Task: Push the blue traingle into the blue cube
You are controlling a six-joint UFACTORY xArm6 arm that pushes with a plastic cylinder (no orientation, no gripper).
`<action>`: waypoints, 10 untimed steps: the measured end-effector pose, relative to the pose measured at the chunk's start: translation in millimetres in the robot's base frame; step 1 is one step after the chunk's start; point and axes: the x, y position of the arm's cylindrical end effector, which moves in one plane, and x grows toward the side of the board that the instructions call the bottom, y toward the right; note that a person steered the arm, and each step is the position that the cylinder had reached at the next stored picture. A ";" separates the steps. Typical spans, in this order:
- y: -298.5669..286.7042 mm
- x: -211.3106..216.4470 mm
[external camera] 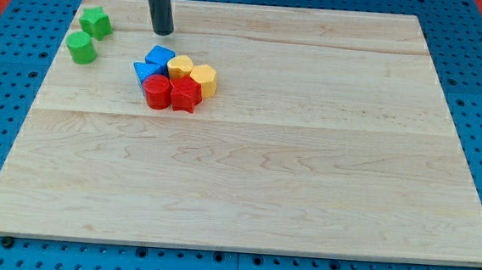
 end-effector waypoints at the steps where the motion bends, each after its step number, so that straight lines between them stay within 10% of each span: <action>1: -7.1 25.4; 5: -37.2 131.7; 10: 29.3 77.1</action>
